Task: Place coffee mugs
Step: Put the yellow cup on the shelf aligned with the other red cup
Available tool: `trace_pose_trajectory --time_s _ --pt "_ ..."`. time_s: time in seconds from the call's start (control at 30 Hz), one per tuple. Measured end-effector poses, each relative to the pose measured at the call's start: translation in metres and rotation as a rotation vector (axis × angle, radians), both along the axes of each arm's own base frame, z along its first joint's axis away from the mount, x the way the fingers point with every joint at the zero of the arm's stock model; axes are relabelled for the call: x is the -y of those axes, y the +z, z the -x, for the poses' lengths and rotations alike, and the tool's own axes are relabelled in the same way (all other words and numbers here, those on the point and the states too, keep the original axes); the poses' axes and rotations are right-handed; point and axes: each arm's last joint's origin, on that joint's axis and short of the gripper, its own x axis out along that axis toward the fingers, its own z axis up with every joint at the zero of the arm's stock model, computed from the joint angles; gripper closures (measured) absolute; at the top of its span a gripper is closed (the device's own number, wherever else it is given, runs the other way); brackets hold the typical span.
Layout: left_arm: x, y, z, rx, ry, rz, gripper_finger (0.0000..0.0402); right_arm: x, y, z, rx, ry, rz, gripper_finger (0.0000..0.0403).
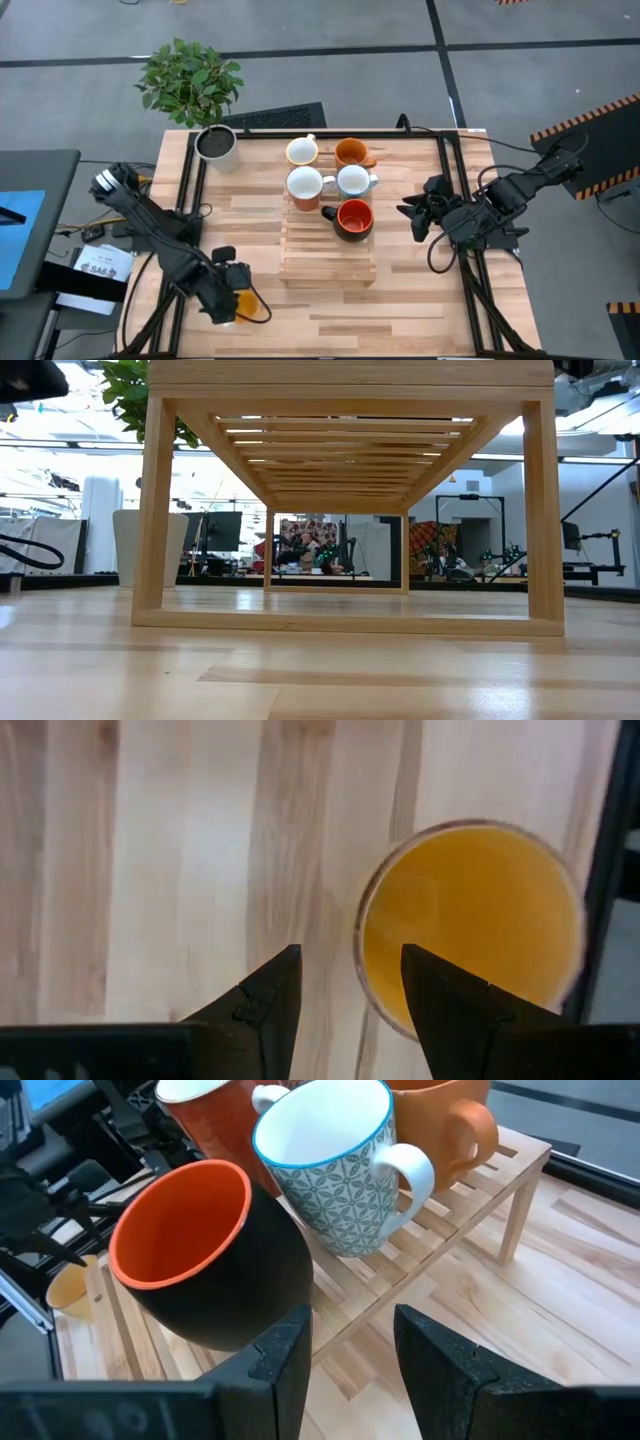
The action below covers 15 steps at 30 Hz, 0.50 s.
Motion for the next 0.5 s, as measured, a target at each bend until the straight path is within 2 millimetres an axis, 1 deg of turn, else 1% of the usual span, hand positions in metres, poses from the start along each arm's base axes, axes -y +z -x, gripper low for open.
trace_pose_trajectory --time_s 0.37,0.5 --pt "0.011 -0.032 -0.012 -0.126 -0.033 -0.056 0.0247 0.001 -0.001 0.001 -0.014 -0.001 0.009 0.0232" --pt "0.010 -0.042 -0.019 -0.173 -0.046 -0.067 0.0260 0.001 -0.001 0.001 -0.013 -0.001 0.009 0.0232"
